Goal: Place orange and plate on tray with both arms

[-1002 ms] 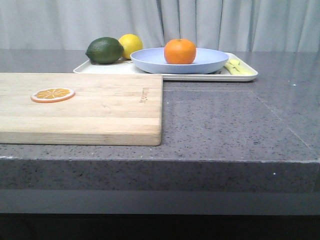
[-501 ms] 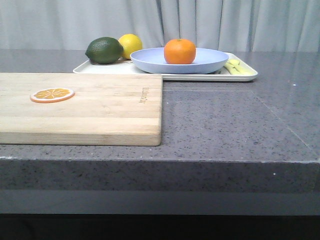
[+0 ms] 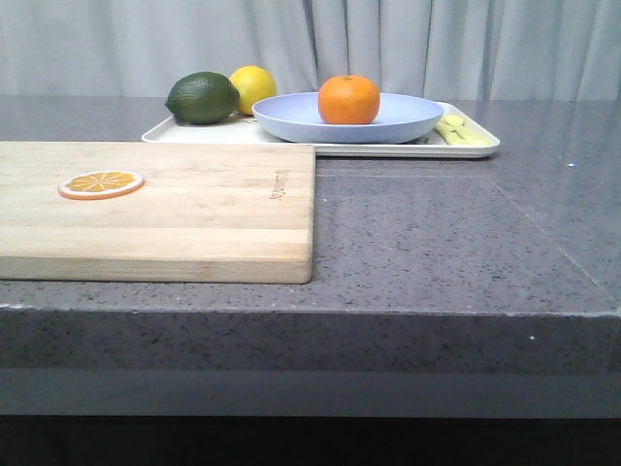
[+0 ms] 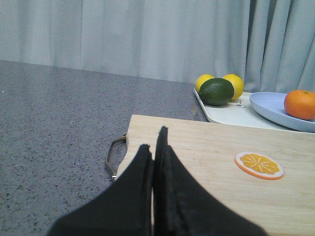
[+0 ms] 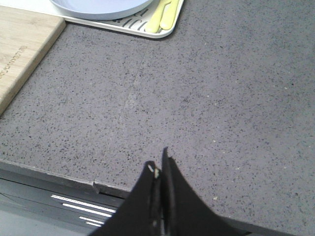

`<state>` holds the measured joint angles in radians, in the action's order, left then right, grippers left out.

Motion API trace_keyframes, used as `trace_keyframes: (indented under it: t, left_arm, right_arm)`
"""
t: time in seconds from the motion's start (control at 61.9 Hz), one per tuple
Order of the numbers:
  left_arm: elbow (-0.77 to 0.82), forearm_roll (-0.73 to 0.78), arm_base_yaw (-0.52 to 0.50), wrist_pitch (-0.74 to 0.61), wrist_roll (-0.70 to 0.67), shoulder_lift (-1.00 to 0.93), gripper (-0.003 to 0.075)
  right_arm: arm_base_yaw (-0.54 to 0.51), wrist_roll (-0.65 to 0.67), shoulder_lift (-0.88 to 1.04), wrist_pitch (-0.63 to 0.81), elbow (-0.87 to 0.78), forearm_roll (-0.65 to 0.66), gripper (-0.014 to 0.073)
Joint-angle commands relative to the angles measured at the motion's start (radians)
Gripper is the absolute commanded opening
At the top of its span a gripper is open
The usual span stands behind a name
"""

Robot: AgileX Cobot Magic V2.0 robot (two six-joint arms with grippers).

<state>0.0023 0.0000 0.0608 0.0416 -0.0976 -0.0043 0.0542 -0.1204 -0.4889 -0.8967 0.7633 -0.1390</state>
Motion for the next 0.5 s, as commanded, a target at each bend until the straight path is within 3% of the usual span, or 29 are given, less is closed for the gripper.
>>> trace_keyframes:
  t: [0.0, 0.485]
  left_arm:
    - [0.031, -0.009, -0.001, -0.203, -0.009, -0.020, -0.0020]
    - [0.033, 0.000, 0.001, -0.112, -0.009, -0.020, -0.0020]
  right_arm:
    - [-0.001, -0.010, -0.006, 0.071, 0.023, 0.008, -0.0069]
    - [-0.001, -0.010, -0.007, 0.072, 0.023, 0.008, -0.0069]
